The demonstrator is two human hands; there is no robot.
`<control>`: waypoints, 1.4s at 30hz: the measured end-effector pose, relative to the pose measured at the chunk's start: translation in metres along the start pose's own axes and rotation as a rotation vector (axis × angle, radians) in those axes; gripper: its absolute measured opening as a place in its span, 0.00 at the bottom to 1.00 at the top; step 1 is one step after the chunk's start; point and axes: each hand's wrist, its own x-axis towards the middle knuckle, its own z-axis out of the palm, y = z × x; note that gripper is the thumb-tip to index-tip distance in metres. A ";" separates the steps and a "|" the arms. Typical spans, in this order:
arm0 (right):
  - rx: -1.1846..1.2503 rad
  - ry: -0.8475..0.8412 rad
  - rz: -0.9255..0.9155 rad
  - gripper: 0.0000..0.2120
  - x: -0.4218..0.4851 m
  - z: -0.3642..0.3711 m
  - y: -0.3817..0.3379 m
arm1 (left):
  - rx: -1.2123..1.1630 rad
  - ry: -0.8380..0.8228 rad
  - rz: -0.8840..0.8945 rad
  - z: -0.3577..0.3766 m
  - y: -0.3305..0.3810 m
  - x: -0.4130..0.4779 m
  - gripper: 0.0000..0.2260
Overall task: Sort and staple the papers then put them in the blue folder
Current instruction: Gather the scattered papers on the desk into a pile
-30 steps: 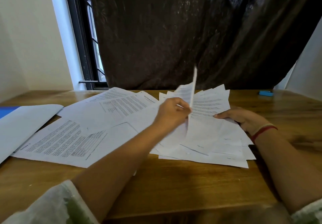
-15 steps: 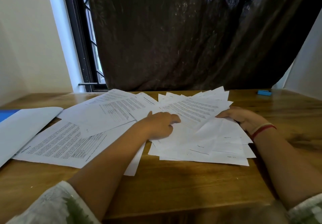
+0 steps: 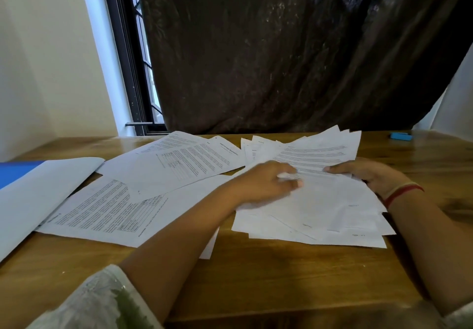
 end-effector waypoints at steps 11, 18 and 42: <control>-0.053 0.055 0.064 0.52 0.031 -0.030 0.025 | 0.406 0.294 -0.642 -0.059 -0.114 -0.019 0.29; 0.030 0.039 0.076 0.32 0.015 -0.019 0.011 | 0.592 0.547 -0.610 -0.069 -0.097 -0.009 0.17; -0.046 0.054 -0.026 0.02 -0.005 0.010 -0.009 | 0.299 -0.262 -0.182 -0.011 -0.019 -0.008 0.29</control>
